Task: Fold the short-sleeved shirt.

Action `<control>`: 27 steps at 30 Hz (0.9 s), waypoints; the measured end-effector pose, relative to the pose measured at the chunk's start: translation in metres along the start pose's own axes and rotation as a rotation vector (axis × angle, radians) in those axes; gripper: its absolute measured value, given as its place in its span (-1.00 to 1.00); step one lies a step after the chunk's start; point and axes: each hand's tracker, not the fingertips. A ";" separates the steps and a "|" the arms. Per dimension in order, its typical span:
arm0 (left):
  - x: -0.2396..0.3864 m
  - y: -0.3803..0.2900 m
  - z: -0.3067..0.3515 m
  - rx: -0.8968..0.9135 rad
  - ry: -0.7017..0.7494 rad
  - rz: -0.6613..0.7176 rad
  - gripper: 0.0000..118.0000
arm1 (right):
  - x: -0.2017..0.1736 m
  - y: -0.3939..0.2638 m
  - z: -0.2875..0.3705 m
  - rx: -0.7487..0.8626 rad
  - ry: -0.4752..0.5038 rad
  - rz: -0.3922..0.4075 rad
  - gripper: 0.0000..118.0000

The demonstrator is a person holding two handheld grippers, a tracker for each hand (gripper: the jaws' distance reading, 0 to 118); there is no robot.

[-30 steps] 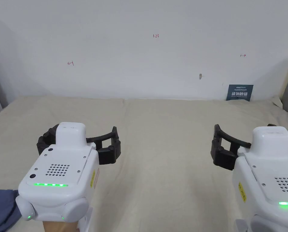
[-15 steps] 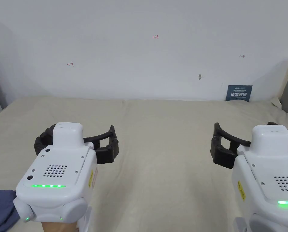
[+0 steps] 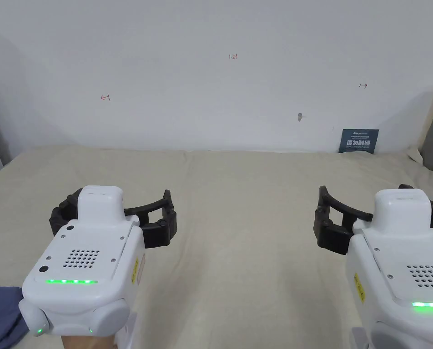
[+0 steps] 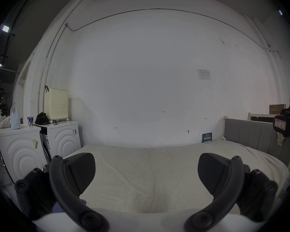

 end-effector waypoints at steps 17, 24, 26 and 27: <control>0.002 0.000 0.001 -0.006 -0.002 -0.012 1.00 | 0.001 0.002 0.002 0.005 0.004 -0.004 0.70; 0.002 0.000 0.001 -0.004 -0.002 -0.019 1.00 | 0.001 0.002 0.001 0.004 0.005 -0.002 0.70; 0.003 -0.001 0.002 -0.001 0.001 -0.023 1.00 | 0.001 0.003 0.001 0.000 0.007 -0.006 0.70; 0.003 -0.001 0.002 -0.002 0.000 -0.026 1.00 | 0.001 0.003 0.001 0.000 0.010 -0.007 0.70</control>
